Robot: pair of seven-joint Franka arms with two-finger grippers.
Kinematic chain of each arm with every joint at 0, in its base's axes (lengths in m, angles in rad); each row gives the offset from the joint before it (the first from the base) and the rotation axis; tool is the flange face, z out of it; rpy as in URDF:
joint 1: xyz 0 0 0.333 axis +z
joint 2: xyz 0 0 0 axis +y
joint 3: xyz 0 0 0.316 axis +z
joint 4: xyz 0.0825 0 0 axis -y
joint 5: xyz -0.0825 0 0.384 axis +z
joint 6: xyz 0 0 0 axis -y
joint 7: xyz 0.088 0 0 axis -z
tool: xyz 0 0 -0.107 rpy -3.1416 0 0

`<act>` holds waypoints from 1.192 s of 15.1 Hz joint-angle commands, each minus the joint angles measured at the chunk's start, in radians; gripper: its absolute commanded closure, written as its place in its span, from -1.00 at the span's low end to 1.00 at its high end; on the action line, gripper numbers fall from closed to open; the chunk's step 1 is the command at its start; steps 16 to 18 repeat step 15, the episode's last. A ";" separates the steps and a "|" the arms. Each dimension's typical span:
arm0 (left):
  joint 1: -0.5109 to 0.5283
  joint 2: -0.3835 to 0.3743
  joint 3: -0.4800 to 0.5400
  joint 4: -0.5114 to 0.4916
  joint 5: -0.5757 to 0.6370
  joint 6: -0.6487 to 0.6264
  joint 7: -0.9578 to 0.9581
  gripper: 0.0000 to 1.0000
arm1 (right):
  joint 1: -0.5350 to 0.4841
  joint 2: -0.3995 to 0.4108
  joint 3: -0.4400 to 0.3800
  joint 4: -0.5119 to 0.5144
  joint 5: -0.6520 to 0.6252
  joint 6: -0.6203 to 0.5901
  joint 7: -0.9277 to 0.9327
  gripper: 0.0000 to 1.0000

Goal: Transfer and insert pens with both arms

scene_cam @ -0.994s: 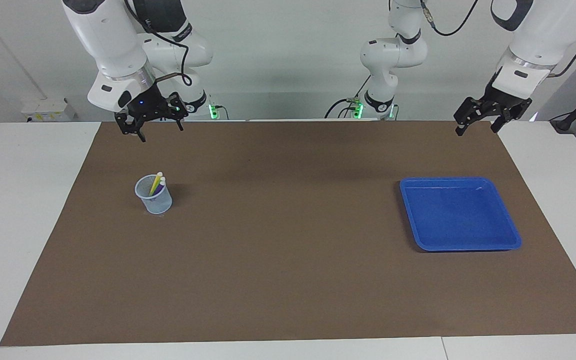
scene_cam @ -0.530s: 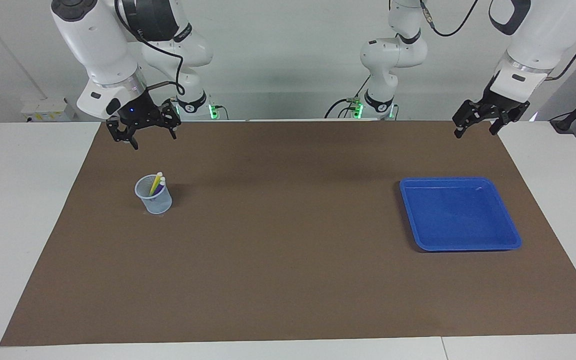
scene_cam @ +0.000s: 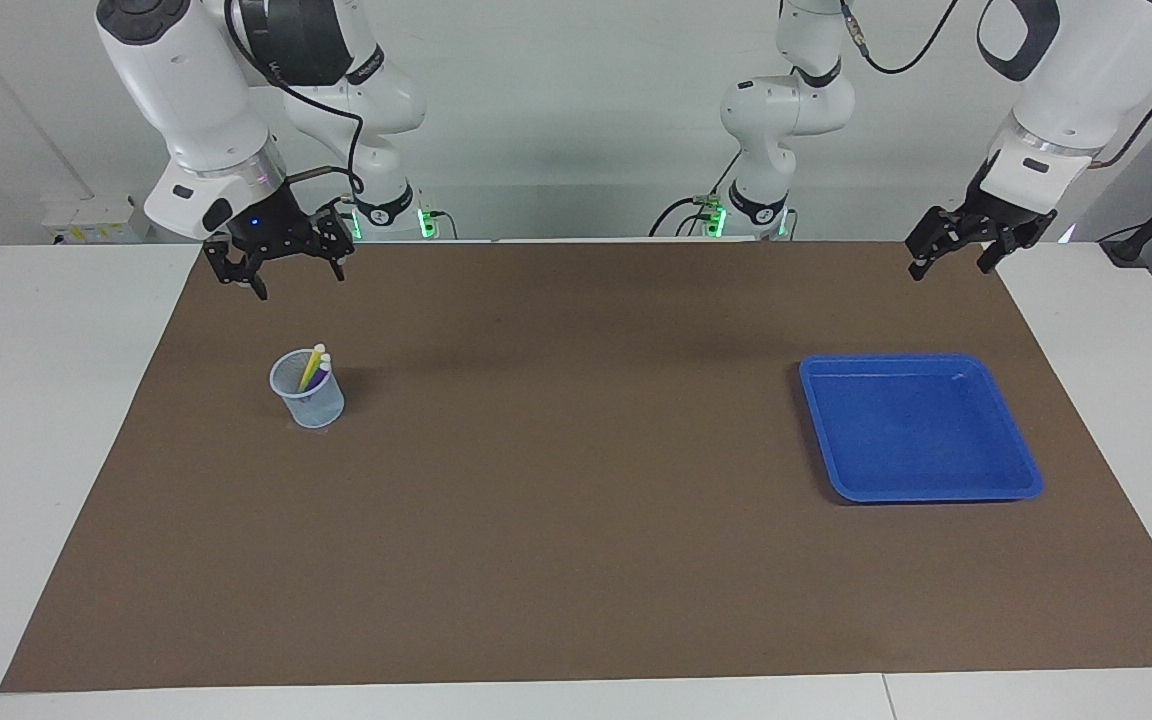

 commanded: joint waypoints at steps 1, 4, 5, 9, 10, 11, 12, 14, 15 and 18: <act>0.016 -0.035 -0.013 -0.040 -0.012 0.023 0.021 -1.00 | -0.005 0.011 0.003 0.023 -0.016 -0.010 0.022 -1.00; 0.017 -0.035 -0.013 -0.040 -0.012 0.022 0.021 -1.00 | -0.005 0.011 -0.012 0.027 -0.016 -0.014 0.020 -1.00; 0.018 -0.037 -0.013 -0.040 -0.012 0.022 0.021 -1.00 | -0.006 0.011 -0.014 0.041 -0.016 -0.022 0.022 -1.00; 0.022 -0.037 -0.014 -0.040 -0.012 0.022 0.023 -1.00 | -0.005 0.011 -0.022 0.044 -0.007 -0.023 0.034 -1.00; 0.024 -0.037 -0.014 -0.040 -0.012 0.022 0.024 -1.00 | -0.005 0.011 -0.020 0.046 -0.004 -0.023 0.046 -1.00; 0.024 -0.037 -0.013 -0.040 -0.012 0.022 0.029 -1.00 | -0.005 0.011 -0.020 0.046 -0.001 -0.023 0.057 -1.00; 0.024 -0.037 -0.013 -0.040 -0.012 0.022 0.038 -1.00 | -0.006 0.011 -0.020 0.046 -0.001 -0.022 0.059 -1.00; 0.024 -0.037 -0.013 -0.040 -0.012 0.022 0.038 -1.00 | -0.006 0.011 -0.020 0.046 -0.001 -0.022 0.059 -1.00; 0.024 -0.037 -0.013 -0.040 -0.012 0.022 0.038 -1.00 | -0.005 0.011 -0.020 0.044 -0.001 -0.022 0.059 -1.00; 0.024 -0.037 -0.013 -0.040 -0.012 0.022 0.038 -1.00 | -0.005 0.011 -0.020 0.044 -0.001 -0.022 0.059 -1.00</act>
